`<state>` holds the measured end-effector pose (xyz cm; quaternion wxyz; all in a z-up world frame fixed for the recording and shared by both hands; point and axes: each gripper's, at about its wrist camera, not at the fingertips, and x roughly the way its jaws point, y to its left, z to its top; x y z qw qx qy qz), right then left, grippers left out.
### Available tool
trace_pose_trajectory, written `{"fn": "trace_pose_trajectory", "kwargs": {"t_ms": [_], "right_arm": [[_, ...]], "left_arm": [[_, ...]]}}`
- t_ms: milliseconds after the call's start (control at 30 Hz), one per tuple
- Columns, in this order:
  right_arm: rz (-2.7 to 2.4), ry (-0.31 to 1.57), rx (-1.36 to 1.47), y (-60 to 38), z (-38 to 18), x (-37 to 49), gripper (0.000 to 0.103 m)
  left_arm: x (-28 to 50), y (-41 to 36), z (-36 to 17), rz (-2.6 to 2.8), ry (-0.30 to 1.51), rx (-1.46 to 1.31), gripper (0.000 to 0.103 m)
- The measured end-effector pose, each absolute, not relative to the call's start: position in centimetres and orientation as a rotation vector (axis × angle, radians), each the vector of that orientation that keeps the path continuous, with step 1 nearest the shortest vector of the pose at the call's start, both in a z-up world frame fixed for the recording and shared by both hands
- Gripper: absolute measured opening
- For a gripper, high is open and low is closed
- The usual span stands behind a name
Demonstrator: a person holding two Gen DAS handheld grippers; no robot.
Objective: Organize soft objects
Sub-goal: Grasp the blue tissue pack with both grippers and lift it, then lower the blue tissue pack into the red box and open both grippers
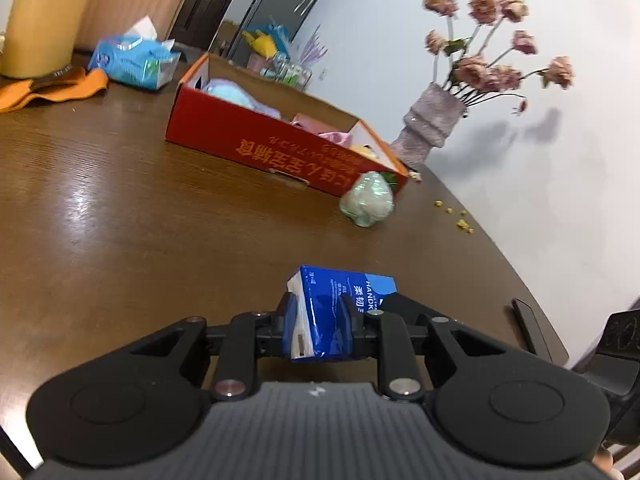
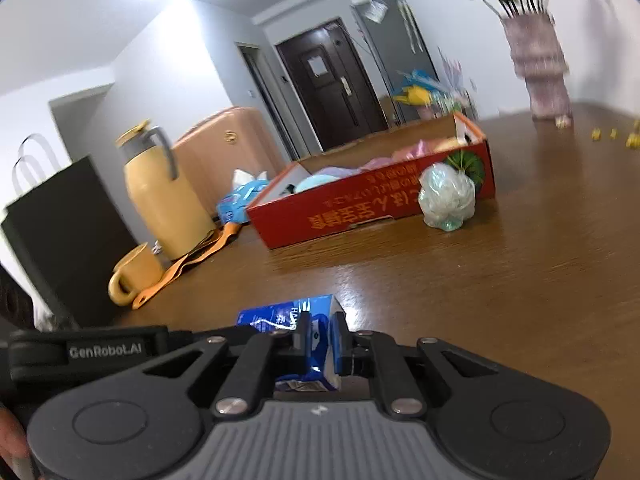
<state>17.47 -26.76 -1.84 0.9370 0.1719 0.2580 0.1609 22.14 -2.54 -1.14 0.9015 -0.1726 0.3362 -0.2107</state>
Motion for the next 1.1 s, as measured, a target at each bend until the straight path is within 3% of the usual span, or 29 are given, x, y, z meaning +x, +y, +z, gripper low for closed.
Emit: {"fn": "trace_pose_trajectory", "kwargs": {"t_ms": [300, 533, 700, 867, 1100], "right_arm": [[0.327, 0.427, 0.324, -26.7, 0.5, 11.4, 0.010], [0.319, 0.387, 0.303, -27.1, 2.3, 11.9, 0.010], [0.314, 0.331, 0.277, -27.9, 5.6, 17.5, 0.010], [0.301, 0.329, 0.278, -28.8, 9.0, 28.2, 0.010], [0.294, 0.515, 0.287, -29.1, 8.6, 47.9, 0.010]], "left_arm": [[17.2, -2.5, 1.2, -0.461, 0.597, -0.341, 0.022], [17.9, -3.2, 3.2, -0.472, 0.540, -0.321, 0.023], [24.3, -3.8, 6.5, -0.496, 0.484, -0.330, 0.023], [35.6, -4.4, 9.2, -0.499, 0.509, -0.373, 0.022], [52.7, -5.3, 6.7, -0.417, 0.661, -0.417, 0.022]]}}
